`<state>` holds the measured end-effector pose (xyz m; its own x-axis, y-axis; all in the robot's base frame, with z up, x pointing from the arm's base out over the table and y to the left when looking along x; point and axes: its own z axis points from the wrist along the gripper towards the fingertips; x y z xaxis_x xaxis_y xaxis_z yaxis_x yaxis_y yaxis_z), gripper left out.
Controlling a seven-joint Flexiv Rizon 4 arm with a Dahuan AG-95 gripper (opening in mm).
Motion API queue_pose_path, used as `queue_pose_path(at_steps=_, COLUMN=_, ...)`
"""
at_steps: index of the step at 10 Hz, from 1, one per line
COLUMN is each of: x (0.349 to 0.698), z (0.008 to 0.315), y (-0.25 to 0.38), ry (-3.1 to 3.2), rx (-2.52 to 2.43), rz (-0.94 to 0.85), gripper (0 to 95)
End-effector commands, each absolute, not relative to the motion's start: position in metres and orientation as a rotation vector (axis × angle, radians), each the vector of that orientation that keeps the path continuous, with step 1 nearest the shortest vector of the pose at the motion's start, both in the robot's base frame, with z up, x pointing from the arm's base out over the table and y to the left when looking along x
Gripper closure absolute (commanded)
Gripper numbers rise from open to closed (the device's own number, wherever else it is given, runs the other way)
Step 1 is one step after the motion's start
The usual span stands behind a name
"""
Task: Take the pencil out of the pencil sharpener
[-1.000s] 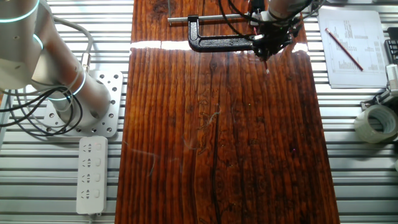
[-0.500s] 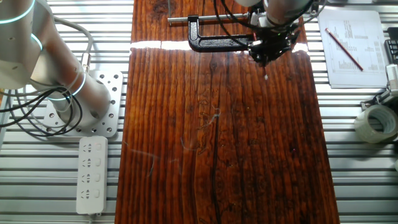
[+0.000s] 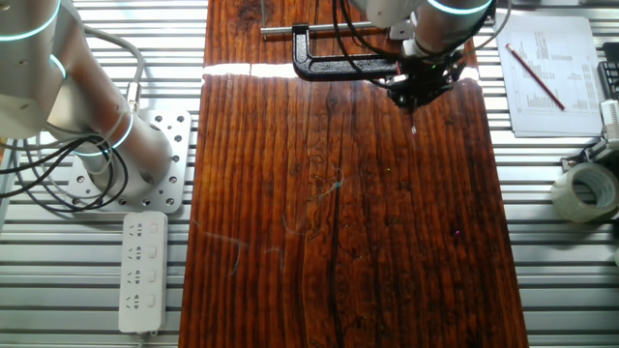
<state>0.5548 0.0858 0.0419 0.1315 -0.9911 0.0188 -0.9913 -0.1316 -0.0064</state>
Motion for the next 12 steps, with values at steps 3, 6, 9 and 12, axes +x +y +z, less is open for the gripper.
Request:
queue_pose_path(at_steps=3, x=0.554, z=0.034, y=0.079, ry=-2.072, rx=2.349, rz=0.031, gripper=95.0)
queue_pose_path(at_steps=6, x=0.553, z=0.029, y=0.078, ry=-2.088, rx=2.342, rz=0.024, gripper=95.0)
queue_pose_path(at_steps=9, x=0.552, z=0.025, y=0.078, ry=-2.084, rx=2.344, rz=0.033, gripper=95.0)
queue_pose_path(at_steps=12, x=0.552, z=0.021, y=0.077, ry=-2.086, rx=2.341, rz=0.036, gripper=95.0)
